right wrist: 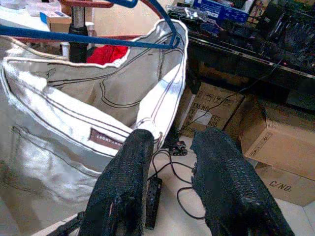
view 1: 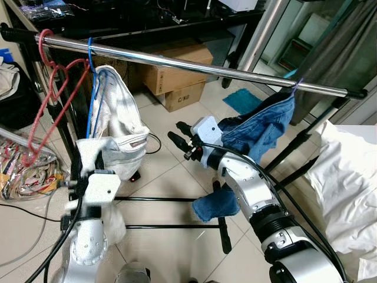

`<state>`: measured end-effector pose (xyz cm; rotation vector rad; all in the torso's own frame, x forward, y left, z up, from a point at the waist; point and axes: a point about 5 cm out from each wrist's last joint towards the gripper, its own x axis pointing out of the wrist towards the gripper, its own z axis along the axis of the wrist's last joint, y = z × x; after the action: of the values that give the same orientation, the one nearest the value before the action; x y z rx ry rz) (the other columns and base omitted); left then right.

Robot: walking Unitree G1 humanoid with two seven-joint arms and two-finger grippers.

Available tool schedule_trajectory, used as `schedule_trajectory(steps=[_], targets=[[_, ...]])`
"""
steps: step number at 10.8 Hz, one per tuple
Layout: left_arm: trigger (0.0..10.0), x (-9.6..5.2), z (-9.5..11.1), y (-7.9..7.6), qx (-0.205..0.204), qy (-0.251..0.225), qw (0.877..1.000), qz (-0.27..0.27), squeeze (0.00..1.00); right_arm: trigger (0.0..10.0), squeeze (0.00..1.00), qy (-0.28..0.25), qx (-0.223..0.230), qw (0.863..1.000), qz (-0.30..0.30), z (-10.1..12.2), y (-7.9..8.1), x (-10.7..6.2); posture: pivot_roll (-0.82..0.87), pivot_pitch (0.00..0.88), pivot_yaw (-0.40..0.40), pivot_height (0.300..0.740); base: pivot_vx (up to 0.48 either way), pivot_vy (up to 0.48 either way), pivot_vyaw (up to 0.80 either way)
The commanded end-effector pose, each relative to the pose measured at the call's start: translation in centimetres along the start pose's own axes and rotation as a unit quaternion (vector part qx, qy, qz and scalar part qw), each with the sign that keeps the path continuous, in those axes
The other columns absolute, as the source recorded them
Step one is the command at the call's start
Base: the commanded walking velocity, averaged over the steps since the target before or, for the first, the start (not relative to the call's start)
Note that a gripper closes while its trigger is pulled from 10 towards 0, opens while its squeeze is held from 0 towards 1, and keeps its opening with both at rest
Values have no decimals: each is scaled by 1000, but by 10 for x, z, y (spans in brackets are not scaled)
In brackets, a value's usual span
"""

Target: Hang hanger

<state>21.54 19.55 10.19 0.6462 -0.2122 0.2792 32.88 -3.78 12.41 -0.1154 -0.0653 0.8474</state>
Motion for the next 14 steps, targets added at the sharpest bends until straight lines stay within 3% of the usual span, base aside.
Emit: schedule_trajectory(steps=[1,3,4,9,14], targets=[[10000,-1,4,-6,-25,-1,1000,-14,1000,10000,0,7,3,1000,-9,-4,-5,-6,387,57,-187,740,0,0,0],[10000,-2,12,-18,-77,-7,996,-53,1000,10000,0,7,1,1000,-8,-3,-4,-6,381,55,-187,740,0,0,0],[10000,-4,14,-23,-88,-9,994,-67,0,10000,0,8,1,1000,-10,-3,-5,-7,381,55,-187,740,0,0,0],[10000,0,26,-11,-60,-47,996,-40,0,10000,0,8,2,1000,-11,-4,-4,-7,384,55,-182,740,0,0,0],[10000,9,33,-10,-43,-67,995,-54,0,10000,0,7,4,1000,-11,-4,-1,-5,391,55,-180,740,0,0,0]])
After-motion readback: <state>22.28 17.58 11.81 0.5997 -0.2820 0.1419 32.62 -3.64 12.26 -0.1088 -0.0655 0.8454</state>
